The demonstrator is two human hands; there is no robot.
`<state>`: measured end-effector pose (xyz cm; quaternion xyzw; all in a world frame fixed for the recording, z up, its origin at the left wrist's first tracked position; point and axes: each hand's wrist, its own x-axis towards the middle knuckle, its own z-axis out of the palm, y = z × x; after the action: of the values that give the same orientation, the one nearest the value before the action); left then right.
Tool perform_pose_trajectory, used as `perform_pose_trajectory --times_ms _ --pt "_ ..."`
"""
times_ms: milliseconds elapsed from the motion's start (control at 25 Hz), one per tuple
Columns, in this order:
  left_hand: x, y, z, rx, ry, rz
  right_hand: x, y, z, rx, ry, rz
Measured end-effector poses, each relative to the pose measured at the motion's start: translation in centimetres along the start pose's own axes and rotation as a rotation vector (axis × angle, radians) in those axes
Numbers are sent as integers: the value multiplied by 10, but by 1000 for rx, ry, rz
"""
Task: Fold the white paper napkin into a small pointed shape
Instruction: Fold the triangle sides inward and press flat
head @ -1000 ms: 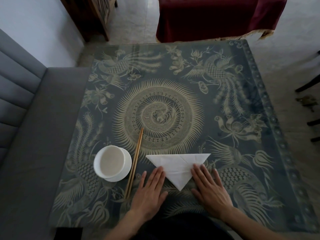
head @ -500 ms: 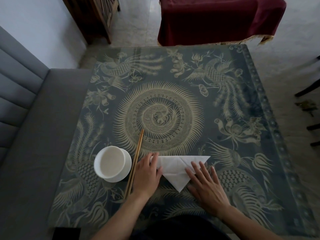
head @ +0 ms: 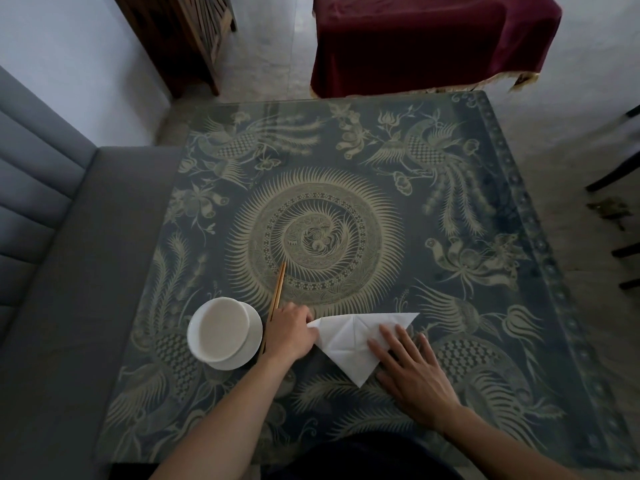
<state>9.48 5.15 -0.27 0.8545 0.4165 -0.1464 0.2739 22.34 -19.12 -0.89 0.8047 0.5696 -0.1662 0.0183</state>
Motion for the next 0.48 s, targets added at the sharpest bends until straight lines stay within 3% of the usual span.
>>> perform_pose_trajectory --times_ms 200,480 --pt "-14 -5 -6 -277 9 -19 2 -8 9 -18 -24 22" --pt "-41 17 -11 -361 27 205 2 -24 15 15 39 -5"
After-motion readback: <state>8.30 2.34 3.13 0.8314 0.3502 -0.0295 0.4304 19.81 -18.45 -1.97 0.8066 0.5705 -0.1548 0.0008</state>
